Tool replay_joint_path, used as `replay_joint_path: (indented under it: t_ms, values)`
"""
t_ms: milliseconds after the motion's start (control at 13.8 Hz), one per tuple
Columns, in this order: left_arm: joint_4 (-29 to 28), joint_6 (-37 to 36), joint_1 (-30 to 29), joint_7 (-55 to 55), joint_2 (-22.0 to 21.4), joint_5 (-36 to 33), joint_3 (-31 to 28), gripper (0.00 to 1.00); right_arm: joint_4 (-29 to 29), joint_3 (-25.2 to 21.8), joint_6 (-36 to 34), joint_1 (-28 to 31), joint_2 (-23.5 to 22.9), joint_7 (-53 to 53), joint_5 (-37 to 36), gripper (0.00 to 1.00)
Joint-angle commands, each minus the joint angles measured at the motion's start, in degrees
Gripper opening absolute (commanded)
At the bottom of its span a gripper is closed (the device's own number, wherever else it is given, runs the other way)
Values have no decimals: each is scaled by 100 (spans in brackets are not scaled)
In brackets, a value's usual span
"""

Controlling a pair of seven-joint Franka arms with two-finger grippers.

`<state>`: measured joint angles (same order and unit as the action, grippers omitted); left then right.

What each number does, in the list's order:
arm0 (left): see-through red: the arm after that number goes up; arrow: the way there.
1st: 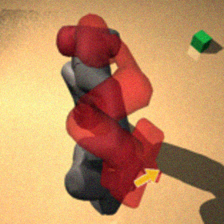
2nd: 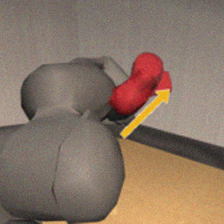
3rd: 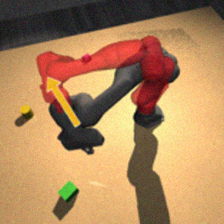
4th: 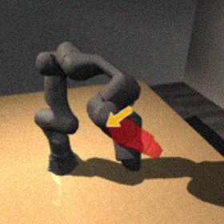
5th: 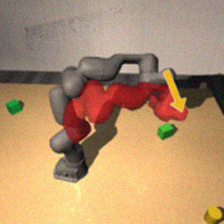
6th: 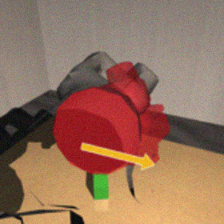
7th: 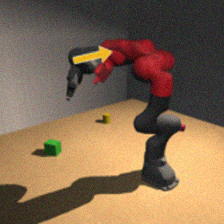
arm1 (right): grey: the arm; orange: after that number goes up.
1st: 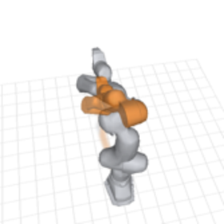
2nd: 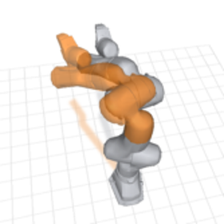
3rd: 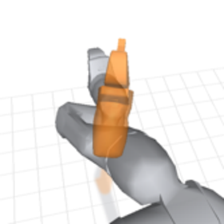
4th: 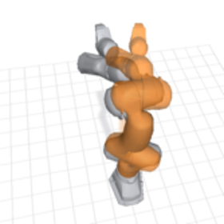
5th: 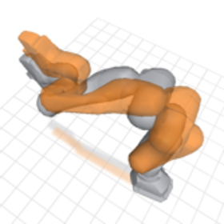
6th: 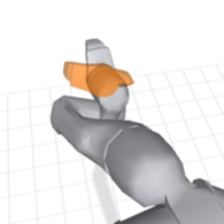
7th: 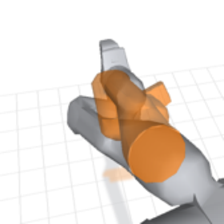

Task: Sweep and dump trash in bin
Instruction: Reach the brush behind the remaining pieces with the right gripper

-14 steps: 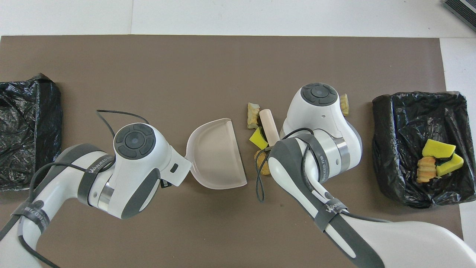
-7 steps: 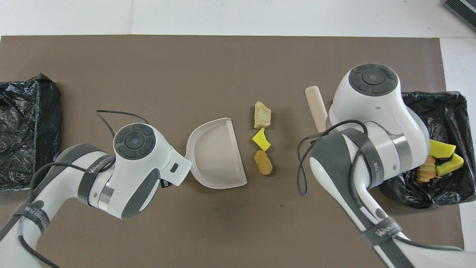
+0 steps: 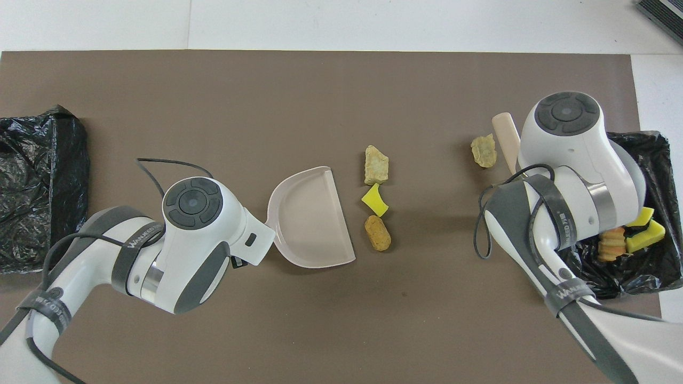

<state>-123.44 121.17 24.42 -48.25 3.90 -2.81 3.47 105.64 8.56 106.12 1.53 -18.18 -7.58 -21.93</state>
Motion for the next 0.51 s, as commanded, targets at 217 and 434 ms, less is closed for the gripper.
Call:
replay_joint_path:
  t_ms: [217,434]
  values:
    - [-154,91,54,158,-91,-61,-57,0,-17,364,-213,-231,-36,299,1442,0]
    - [-154,91,63,210,-91,-53,-57,0,17,637,-232,-539,16,494,2375,0]
